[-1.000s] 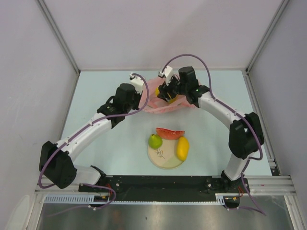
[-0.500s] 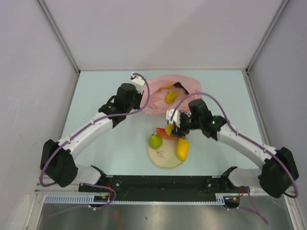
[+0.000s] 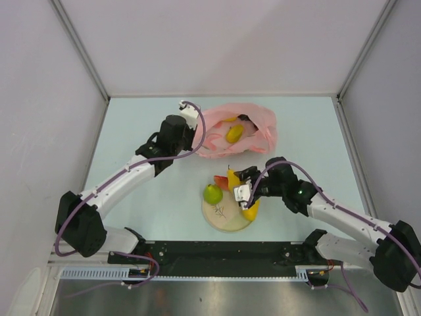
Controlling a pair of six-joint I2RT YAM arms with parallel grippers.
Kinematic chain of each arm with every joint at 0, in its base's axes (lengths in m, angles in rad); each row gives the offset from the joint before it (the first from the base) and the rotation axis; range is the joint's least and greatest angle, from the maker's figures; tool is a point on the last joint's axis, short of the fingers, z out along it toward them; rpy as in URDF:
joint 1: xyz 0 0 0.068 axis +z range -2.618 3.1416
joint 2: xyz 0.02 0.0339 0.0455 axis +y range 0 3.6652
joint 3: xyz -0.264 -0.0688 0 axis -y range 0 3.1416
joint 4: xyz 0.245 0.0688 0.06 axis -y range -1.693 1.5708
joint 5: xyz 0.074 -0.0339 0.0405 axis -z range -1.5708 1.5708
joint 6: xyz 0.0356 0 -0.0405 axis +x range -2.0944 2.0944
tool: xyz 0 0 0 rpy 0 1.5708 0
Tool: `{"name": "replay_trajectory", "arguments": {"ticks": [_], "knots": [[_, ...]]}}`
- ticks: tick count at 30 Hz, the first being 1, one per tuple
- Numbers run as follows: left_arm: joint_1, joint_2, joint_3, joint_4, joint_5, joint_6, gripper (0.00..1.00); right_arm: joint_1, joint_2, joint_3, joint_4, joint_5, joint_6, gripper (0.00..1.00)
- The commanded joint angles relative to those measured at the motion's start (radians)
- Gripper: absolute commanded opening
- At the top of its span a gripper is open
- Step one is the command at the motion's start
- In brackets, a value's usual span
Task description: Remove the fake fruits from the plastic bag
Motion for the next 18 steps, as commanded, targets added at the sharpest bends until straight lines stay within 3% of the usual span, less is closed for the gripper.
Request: {"name": "replay_trajectory", "arguments": {"ticks": [1,7,12,14,18], "knots": [[-0.005,-0.027,0.004,0.032,-0.009,0.03,0.0,0.049,-0.053,-0.035,0.073,-0.03,-0.099,0.18],[-0.002,-0.05,-0.027,0.058,-0.042,0.066,0.0,0.143,-0.146,-0.194,0.234,0.002,-0.156,0.05],[0.0,-0.077,-0.05,0.043,-0.034,0.047,0.0,0.226,-0.22,-0.422,0.581,-0.004,-0.235,0.01],[0.001,-0.086,-0.056,0.026,-0.026,0.038,0.0,0.246,-0.194,-0.539,0.795,-0.074,-0.257,0.04],[0.007,-0.098,-0.074,0.006,-0.02,0.038,0.0,0.292,-0.066,-0.559,0.863,-0.062,-0.29,0.0]]}}
